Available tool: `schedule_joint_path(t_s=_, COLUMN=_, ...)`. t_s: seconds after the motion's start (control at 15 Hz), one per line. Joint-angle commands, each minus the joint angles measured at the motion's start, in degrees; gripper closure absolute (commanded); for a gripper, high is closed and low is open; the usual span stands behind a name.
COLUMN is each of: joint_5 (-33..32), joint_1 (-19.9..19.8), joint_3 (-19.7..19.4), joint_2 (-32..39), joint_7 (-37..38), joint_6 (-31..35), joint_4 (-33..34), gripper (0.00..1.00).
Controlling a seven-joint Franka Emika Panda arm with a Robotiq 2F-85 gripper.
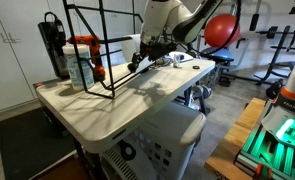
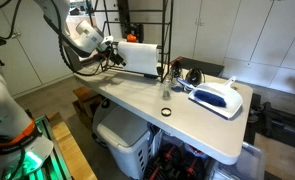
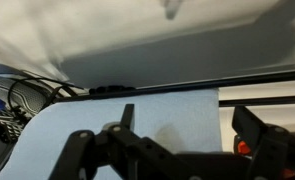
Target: Put the paper towel on top of the table
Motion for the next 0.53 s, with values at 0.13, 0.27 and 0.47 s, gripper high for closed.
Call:
schedule_joint_path(t_s=0.13, joint_5=-7.41, joint_1=1.78, joint_3=-0.85, joint_2=3.52, joint_7=9.86, joint_6=-3.06, joint_4=3.51, gripper=0.0)
schedule_joint_path(t_s=0.27, joint_5=-10.29, joint_1=2.17, joint_3=-1.06, joint_2=4.14, joint_7=14.23, joint_6=-5.62, joint_4=4.39, gripper=0.0)
schedule_joint_path(t_s=0.47, joint_5=-12.59, joint_1=2.36, joint_3=-0.73, joint_2=5.06, joint_7=17.7, joint_6=-8.91, joint_4=5.07, gripper=0.0)
